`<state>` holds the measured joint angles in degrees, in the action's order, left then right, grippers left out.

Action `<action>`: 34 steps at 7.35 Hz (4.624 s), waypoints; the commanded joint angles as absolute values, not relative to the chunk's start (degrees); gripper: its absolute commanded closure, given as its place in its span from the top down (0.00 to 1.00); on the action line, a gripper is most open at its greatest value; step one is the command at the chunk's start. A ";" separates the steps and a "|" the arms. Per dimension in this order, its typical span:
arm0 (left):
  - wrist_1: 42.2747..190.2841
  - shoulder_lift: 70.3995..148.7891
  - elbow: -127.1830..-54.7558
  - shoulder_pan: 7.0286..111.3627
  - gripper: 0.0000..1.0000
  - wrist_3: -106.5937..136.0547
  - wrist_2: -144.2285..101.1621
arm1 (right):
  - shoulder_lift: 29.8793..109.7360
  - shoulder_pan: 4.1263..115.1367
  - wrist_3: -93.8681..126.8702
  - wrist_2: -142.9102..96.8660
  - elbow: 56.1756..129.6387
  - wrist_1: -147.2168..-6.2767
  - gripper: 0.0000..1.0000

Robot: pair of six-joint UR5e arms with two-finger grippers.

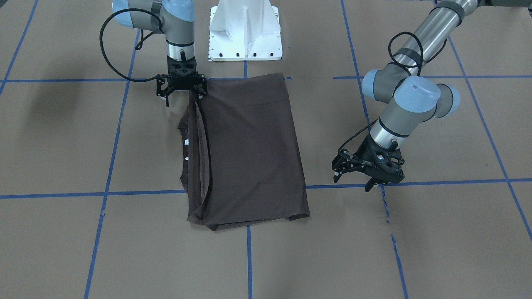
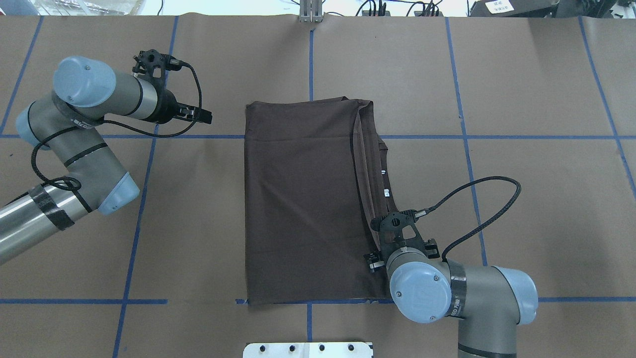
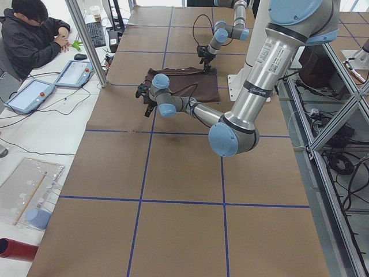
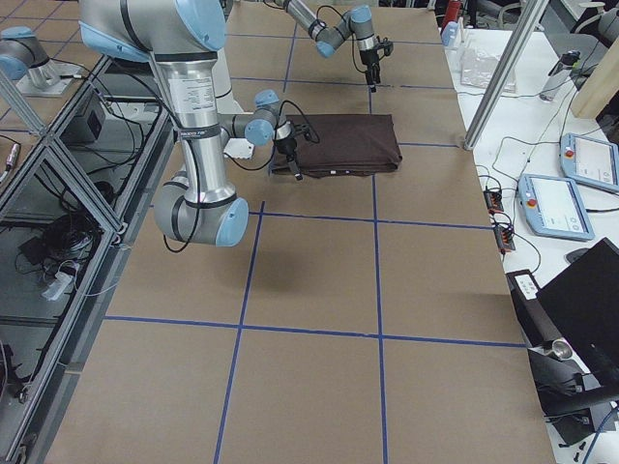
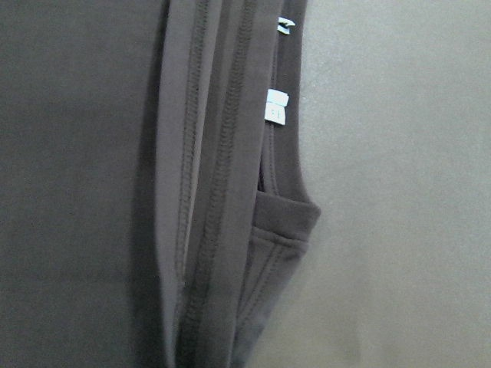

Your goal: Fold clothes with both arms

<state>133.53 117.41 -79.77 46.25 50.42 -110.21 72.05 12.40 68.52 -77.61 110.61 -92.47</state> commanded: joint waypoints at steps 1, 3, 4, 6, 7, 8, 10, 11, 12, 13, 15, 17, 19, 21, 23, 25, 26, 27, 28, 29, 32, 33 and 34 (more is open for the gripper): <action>133.68 117.42 -79.89 45.88 1.00 51.58 -110.21 | 72.59 15.46 66.36 -80.50 111.01 -95.88 1.00; 133.68 117.77 -80.77 44.74 1.00 54.99 -110.13 | 72.78 17.04 67.22 -81.73 112.14 -94.15 1.00; 133.59 117.60 -83.64 42.47 1.00 59.37 -109.78 | 73.90 18.01 69.76 -83.83 113.54 -87.34 1.00; 133.24 114.46 -92.23 34.77 1.00 69.30 -105.16 | 81.60 18.10 77.31 -85.69 113.99 -66.72 1.00; 132.11 112.00 -97.77 30.11 1.00 76.05 -102.07 | 84.96 18.02 82.22 -86.13 114.69 -58.01 1.00; 129.23 109.71 -103.48 24.14 1.00 84.47 -97.78 | 85.77 18.10 88.79 -85.70 116.44 -57.22 1.00; 122.39 106.18 -111.59 13.49 0.61 99.95 -88.89 | 85.78 18.19 92.63 -84.56 116.54 -57.30 1.00; 119.39 106.17 -111.88 9.88 0.49 105.07 -85.64 | 85.78 18.11 92.64 -84.46 116.54 -57.30 1.00; 118.31 105.91 -111.62 7.58 0.49 105.99 -84.30 | 85.87 18.11 92.72 -83.94 116.54 -57.30 1.00; 115.52 106.00 -111.36 6.95 0.50 106.52 -84.29 | 85.87 18.11 92.64 -83.50 116.54 -57.30 1.00; 113.82 106.08 -111.18 6.77 0.55 106.52 -84.37 | 85.96 18.02 92.64 -83.50 116.46 -57.30 1.00; 113.82 106.08 -110.92 6.42 0.55 106.35 -84.46 | 85.96 18.11 92.64 -83.50 116.46 -57.30 1.00; 113.73 106.43 -110.57 5.71 0.55 106.35 -84.46 | 85.96 18.02 92.64 -83.50 116.37 -57.30 1.00; 113.73 106.70 -110.48 5.36 0.55 106.35 -84.46 | 85.96 18.02 92.64 -83.50 116.19 -57.30 1.00; 113.73 106.79 -110.39 5.36 0.47 106.35 -84.38 | 85.96 18.02 92.64 -83.50 116.19 -57.30 1.00; 113.73 106.79 -110.39 5.36 0.46 106.35 -84.37 | 85.96 18.02 92.64 -83.50 116.19 -57.30 1.00; 113.73 106.79 -110.39 5.36 0.46 106.35 -84.37 | 85.96 18.02 92.64 -83.50 116.19 -57.30 1.00; 113.73 106.79 -110.39 5.36 0.46 106.35 -84.37 | 85.96 18.02 92.64 -83.50 116.19 -57.30 1.00; 113.73 106.79 -110.39 5.36 0.46 106.35 -84.37 | 85.96 18.02 92.64 -83.50 116.19 -57.30 1.00; 113.73 106.79 -110.39 5.36 0.43 106.35 -84.37 | 85.96 18.02 92.64 -83.50 116.19 -57.30 1.00; 113.73 106.79 -110.30 5.01 0.15 106.26 -84.38 | 85.96 18.02 92.64 -83.50 116.10 -57.30 1.00; 113.73 106.79 -110.39 4.92 0.02 106.26 -84.37 | 85.96 18.02 92.64 -83.50 116.10 -57.30 1.00; 113.64 106.79 -110.39 4.92 0.00 106.26 -84.37 | 85.96 18.02 92.72 -83.50 115.93 -57.39 1.00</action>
